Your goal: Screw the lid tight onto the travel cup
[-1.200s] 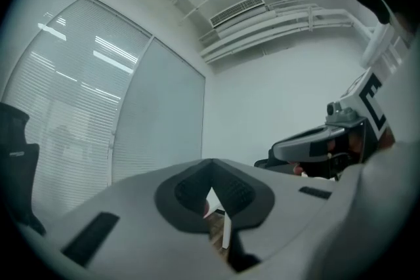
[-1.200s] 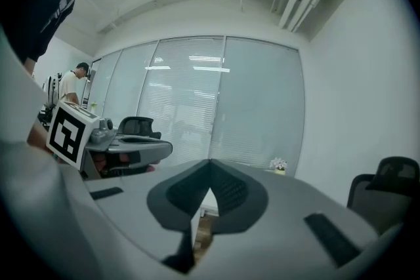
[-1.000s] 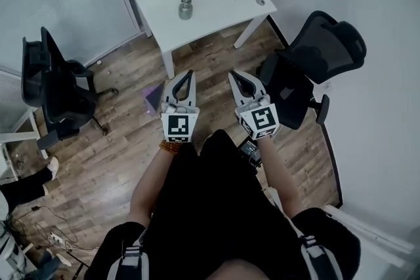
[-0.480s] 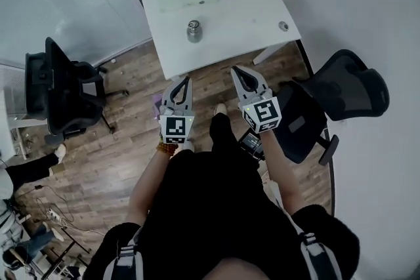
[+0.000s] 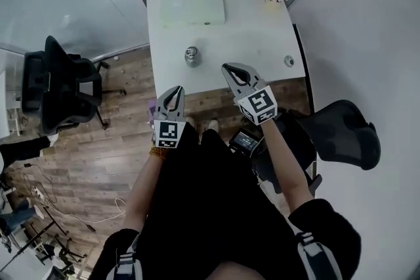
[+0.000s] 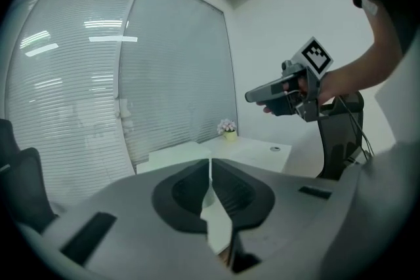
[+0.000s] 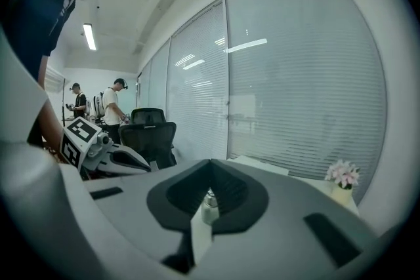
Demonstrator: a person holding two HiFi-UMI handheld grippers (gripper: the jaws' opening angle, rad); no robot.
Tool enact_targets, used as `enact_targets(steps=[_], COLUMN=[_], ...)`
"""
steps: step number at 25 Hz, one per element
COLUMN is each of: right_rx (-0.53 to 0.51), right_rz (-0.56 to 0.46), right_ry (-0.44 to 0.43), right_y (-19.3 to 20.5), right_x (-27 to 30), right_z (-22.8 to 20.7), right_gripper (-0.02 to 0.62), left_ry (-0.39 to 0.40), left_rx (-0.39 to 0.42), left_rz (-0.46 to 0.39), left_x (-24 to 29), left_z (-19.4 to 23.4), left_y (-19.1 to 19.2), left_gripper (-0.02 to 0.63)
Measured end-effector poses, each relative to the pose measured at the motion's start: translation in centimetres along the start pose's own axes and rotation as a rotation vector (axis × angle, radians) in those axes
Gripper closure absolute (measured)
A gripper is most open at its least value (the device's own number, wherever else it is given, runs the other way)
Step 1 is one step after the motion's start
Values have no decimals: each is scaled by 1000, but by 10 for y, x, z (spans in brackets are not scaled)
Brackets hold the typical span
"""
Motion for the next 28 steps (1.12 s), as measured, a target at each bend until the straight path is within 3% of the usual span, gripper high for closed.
enact_targets(steps=[6,10,12,18,21,24,28], right_rx=[-80,-141,-167,-241,-292,-402,-546], right_rz=[94,173,212,351,462,562,619], right_ry=[-88,-141,-164,-329,-483,-618,-675], right_y=[-1,-1,2,27,43,62,78], right_x=[71,108,123,162,178,194,214], right_z=[-24,-32,-34,-20,-7,4,8], right_gripper=[597,595,589,469,421,321,310], left_ry=[36,117,162,261,273,279,299], left_rx=[-4,-31,-39,-57,-89,-84,-34], left_rz=[15,6,39,148,204,239,252], left_x=[51,88,106,144,159,175,187], left_z=[46,68,72,68,73,81,81], left_y=[28,48,61,94,111,123,124], left_gripper=[594,436,393,281,264,247,245])
Point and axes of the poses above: the fingertips, and each gripper's own axes: x forward along the fingers, z to its left, y out of its underside, the point moved 6 cm from there along -x, backward along the fingers, and after that the axes turned 8 degrees about y, right-handed, at the moved point
